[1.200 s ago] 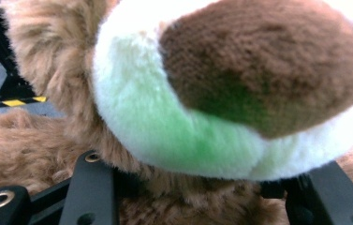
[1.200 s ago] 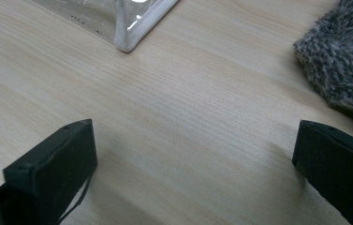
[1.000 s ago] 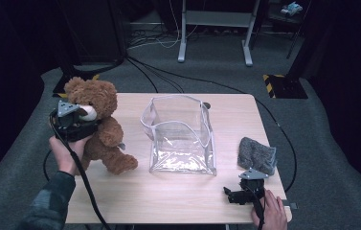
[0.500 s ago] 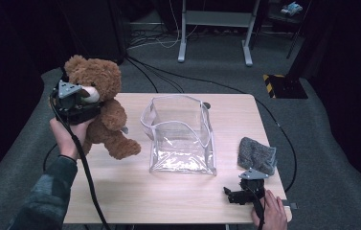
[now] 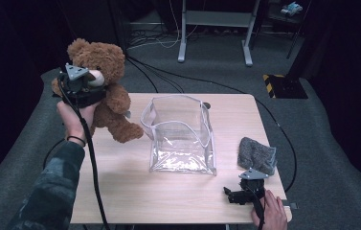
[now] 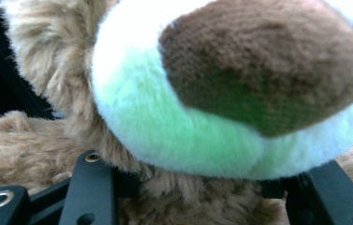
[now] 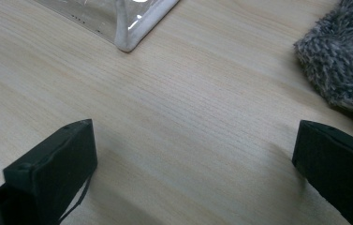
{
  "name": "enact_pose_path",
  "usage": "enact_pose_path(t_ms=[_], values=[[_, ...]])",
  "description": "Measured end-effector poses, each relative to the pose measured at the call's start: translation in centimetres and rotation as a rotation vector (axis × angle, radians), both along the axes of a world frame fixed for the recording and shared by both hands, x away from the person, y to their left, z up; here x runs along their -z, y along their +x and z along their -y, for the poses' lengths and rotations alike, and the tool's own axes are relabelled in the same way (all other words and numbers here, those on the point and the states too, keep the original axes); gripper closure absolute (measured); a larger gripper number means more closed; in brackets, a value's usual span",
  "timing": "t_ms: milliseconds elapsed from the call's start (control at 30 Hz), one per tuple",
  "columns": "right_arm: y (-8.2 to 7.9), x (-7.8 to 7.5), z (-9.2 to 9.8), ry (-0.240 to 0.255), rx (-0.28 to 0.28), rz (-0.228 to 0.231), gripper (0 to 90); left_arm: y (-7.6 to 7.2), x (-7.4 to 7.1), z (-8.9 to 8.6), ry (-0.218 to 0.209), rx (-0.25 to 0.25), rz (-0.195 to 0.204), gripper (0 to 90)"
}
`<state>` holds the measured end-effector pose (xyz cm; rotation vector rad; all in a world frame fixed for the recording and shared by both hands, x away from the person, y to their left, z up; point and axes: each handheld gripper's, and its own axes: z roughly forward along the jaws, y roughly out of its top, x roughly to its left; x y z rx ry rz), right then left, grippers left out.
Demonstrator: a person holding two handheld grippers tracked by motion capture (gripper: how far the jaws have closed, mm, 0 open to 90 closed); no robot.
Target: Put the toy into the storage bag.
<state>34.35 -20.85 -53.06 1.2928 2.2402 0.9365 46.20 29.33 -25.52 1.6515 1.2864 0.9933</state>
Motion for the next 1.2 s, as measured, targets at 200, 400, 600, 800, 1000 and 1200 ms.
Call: enact_pose_path(t_ms=[200,400,600,800,1000,1200], values=[[0.0,0.0,0.0,0.001,0.002,-0.001,0.0,0.9,-0.7,0.0,0.010,-0.044,0.028,46.5],[0.0,0.0,0.0,0.005,0.006,-0.001,0.0,1.3,-1.7,-0.3,0.001,-0.089,0.066,46.4],[0.0,0.0,0.0,0.002,0.002,-0.001,0.0,1.5,-2.5,0.1,-0.029,-0.099,0.100,46.2],[0.0,0.0,0.0,0.003,0.003,0.001,0.0,1.8,-3.2,1.4,-0.039,-0.083,0.127,46.0],[0.0,0.0,0.0,0.005,0.005,-0.001,0.0,2.3,-3.2,3.1,-0.057,-0.052,0.131,45.8],[0.0,0.0,-0.1,0.014,0.008,-0.005,0.0,2.9,-3.1,4.9,-0.068,-0.023,0.132,45.7]])
